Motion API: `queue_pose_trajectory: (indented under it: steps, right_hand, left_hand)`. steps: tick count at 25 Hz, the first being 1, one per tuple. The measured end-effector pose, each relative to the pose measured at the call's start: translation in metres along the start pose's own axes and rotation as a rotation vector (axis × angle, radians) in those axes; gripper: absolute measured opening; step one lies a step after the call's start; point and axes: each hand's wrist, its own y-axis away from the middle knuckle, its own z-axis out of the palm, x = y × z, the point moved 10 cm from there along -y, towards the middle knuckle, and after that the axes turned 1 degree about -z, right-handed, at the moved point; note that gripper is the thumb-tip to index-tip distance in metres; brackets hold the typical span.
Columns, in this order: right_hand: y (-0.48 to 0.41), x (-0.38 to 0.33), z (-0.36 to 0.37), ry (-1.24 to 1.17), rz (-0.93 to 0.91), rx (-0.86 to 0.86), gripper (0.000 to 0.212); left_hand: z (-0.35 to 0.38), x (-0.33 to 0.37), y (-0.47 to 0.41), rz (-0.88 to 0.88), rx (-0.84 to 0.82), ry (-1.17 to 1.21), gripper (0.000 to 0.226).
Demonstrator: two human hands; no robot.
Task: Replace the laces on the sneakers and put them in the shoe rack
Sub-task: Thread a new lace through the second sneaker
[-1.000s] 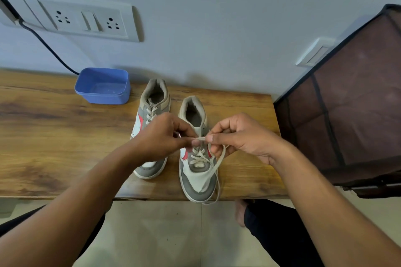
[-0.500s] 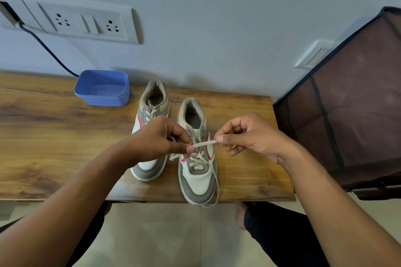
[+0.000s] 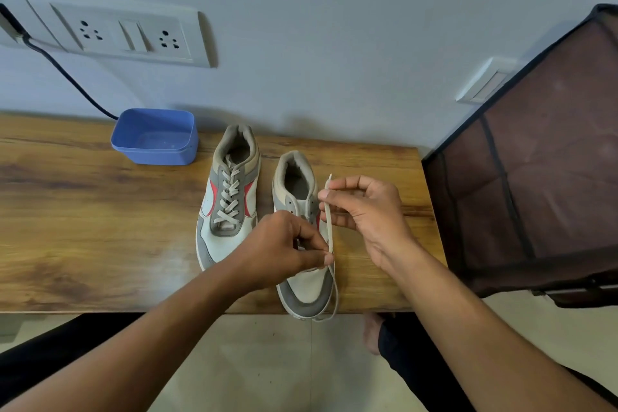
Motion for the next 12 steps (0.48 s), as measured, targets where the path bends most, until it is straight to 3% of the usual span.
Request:
queue_pose_trajectory:
  steps: [5, 9, 12]
  right_hand:
    - [0.0, -0.011, -0.007, 0.104, -0.068, 0.009, 0.02]
    - [0.0, -0.03, -0.019, 0.424, -0.258, 0.072, 0.018]
    - [0.004, -0.04, -0.021, 0.48, -0.323, 0.066, 0.014]
  left_hand:
    - [-0.006, 0.004, 0.0, 0.017, 0.015, -0.153, 0.007]
    - [-0.039, 0.007, -0.002, 0.078, 0.22, -0.411, 0.011]
    - [-0.044, 0.014, -0.001, 0.133, 0.307, -0.494, 0.012]
